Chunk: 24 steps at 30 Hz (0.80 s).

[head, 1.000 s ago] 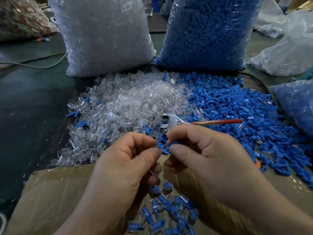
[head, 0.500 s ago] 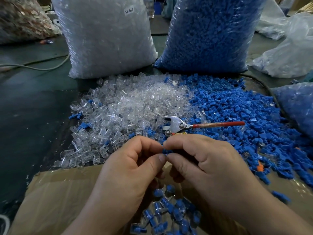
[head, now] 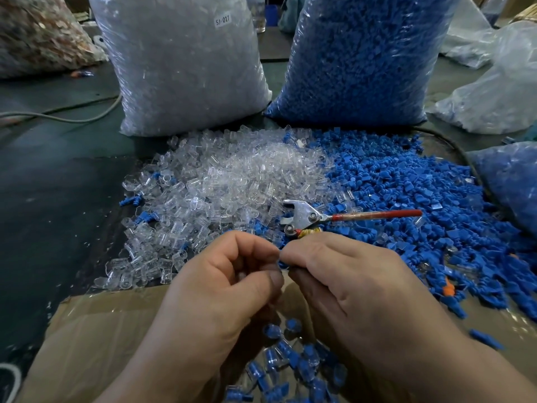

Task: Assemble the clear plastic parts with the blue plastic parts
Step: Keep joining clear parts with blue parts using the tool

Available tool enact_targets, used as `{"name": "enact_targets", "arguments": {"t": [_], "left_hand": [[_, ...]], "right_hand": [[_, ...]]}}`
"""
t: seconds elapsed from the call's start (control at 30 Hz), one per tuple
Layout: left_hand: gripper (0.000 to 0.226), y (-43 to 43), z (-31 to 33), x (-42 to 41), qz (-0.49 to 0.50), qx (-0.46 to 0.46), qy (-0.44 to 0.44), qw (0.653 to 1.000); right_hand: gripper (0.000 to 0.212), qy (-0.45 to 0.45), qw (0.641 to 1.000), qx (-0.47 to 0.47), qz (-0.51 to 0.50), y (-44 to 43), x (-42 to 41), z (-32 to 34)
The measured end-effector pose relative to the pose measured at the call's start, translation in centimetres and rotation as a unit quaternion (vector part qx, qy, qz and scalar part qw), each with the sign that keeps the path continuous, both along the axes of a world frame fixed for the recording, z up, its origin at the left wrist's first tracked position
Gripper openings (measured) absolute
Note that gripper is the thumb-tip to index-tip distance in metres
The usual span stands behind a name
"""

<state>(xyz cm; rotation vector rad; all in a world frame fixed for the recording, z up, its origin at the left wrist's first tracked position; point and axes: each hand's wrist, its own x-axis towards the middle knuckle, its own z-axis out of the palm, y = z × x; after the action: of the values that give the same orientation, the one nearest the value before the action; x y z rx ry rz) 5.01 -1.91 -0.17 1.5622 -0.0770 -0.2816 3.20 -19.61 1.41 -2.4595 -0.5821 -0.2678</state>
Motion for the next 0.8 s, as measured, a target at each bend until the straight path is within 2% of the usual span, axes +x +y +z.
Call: {"name": "enact_targets", "arguments": {"t": [0.07, 0.13, 0.23, 0.3, 0.4, 0.63, 0.8], "left_hand": [[0.023, -0.3, 0.0, 0.0, 0.015, 0.054, -0.033, 0.998], [0.021, -0.4, 0.0, 0.0, 0.030, 0.061, -0.034, 0.997], [0.019, -0.2, 0.3, 0.0, 0.051, 0.035, -0.008, 0.998], [0.016, 0.0, 0.6, 0.0, 0.061, -0.001, 0.023, 0.998], [0.020, 0.1, 0.6, 0.1, 0.058, -0.003, 0.036, 0.998], [0.017, 0.2, 0.7, 0.2, 0.058, -0.023, 0.041, 0.997], [0.012, 0.2, 0.9, 0.2, 0.078, -0.059, 0.036, 0.995]], "right_hand": [[0.024, -0.035, 0.998, -0.042, -0.012, 0.0, -0.1, 0.0], [0.035, -0.042, 0.991, -0.112, -0.064, -0.6, 0.4, -0.1], [0.069, 0.066, 0.954, -0.236, -0.175, -2.6, 1.4, 0.2], [0.078, 0.115, 0.930, -0.286, -0.201, -4.1, 2.0, 0.1], [0.079, 0.119, 0.919, -0.319, -0.200, -4.7, 2.6, 0.0], [0.061, 0.078, 0.926, -0.301, -0.214, -4.6, 3.1, 0.3], [0.047, 0.031, 0.960, -0.180, -0.211, -4.3, 2.5, 1.1]]}}
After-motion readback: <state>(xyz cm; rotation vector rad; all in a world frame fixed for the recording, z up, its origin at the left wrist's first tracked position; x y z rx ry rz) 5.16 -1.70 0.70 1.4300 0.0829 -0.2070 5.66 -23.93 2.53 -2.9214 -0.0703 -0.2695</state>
